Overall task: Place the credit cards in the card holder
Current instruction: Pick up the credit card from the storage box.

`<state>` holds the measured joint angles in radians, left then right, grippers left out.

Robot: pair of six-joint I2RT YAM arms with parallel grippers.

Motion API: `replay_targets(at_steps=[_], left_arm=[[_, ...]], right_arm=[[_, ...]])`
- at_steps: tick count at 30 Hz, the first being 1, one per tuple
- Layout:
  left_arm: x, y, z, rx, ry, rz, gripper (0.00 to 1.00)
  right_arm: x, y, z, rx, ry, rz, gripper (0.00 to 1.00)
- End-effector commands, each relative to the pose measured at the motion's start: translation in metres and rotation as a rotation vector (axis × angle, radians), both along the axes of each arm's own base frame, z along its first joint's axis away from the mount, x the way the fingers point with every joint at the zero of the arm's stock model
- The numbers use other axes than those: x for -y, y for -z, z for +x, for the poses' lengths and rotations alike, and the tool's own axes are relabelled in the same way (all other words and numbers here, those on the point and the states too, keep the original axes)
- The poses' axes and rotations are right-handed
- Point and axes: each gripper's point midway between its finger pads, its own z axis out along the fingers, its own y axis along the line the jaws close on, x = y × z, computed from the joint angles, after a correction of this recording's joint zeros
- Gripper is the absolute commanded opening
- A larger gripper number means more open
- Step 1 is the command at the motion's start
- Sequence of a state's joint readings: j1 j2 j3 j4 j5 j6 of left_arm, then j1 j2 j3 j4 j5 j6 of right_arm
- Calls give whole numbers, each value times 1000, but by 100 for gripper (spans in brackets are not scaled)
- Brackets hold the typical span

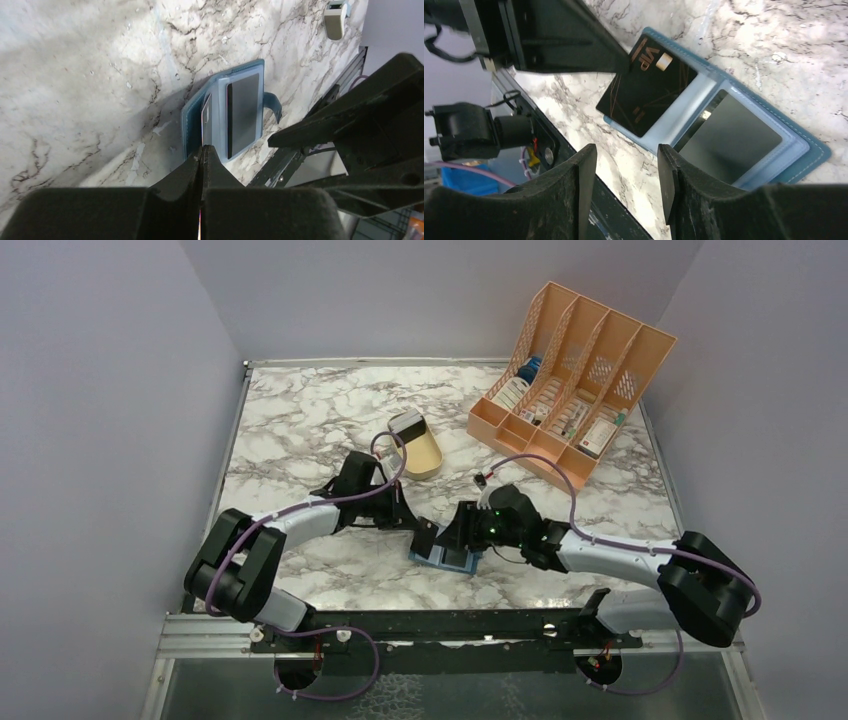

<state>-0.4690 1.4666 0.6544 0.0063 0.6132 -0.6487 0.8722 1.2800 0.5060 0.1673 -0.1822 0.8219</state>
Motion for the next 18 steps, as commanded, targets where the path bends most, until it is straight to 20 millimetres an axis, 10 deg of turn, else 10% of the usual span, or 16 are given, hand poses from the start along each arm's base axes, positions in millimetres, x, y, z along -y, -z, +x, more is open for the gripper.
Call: replay_targets(at_steps=[1, 18], left_arm=[[8, -13, -10, -6, 9, -107, 0], [9, -26, -16, -52, -37, -241, 0]], right_arm=[[-3, -6, 9, -70, 62, 59, 48], [-1, 16, 12, -191, 79, 141, 44]])
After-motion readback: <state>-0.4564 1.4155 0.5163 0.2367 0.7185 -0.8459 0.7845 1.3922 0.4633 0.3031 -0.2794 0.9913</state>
